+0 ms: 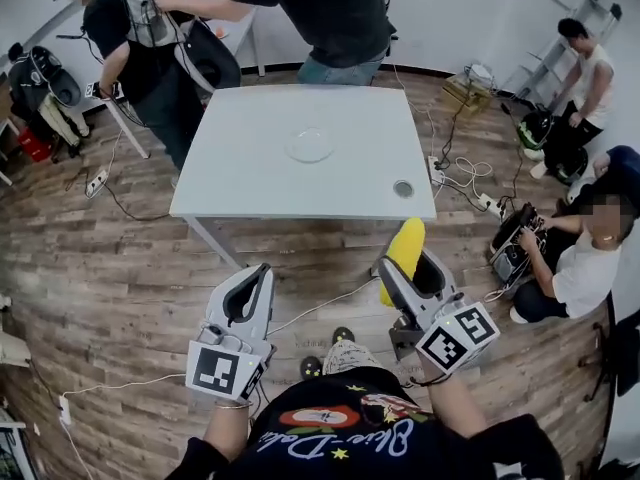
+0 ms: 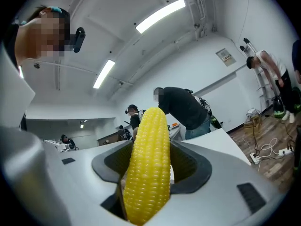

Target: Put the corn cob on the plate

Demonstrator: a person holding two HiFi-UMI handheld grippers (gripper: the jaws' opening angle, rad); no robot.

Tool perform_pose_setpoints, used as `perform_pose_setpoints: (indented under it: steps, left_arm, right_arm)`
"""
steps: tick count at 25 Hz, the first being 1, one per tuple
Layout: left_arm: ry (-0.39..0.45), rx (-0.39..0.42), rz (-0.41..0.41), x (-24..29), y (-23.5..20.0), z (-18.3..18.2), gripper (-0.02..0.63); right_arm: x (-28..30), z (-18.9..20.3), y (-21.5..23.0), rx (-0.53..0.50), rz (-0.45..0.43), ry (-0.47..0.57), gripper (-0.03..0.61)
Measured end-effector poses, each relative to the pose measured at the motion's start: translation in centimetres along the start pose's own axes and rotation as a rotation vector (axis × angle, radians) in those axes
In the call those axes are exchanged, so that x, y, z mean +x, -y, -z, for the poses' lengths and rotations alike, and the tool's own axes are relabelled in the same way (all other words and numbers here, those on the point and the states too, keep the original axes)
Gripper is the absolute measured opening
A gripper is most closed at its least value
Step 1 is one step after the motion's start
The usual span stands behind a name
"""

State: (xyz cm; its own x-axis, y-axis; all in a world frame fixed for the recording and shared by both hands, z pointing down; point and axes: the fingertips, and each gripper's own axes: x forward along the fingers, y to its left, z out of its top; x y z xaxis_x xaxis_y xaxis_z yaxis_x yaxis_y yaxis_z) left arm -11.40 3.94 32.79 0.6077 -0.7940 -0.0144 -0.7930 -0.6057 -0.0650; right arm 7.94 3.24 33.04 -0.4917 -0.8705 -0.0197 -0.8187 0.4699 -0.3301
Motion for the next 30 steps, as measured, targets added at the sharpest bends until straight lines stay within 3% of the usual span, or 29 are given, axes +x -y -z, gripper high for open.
perform_pose_setpoints:
  steps: [8,15,21,25,30]
  left_arm:
    - [-0.041,0.002,-0.07,9.6,-8.1,3.9,-0.003]
    - [-0.027,-0.002,-0.108,19.6,-14.7,4.4,-0.003]
    - [-0.065,0.001,-0.155,24.1,-19.1,5.3,-0.003]
    - [-0.08,-0.028,-0.16,26.2,-21.1,5.9,-0.002]
    - [-0.099,-0.062,-0.156,26.7,-23.6,6.5,-0.002]
  right_arm:
    - [14.2,1.5,9.0,-0.051,-0.009,-0.107,0.255]
    - [28.9,3.5,16.3,-0.128,-0.079,-0.287,0.255]
    - [39.0,8.0,19.1,-0.173,-0.145,-0.527,0.255]
    - [43.0,11.7,20.6,-0.178,-0.152,-0.706,0.256]
    - [45.9,15.5,21.4,-0.256,-0.166,-0.9,0.255]
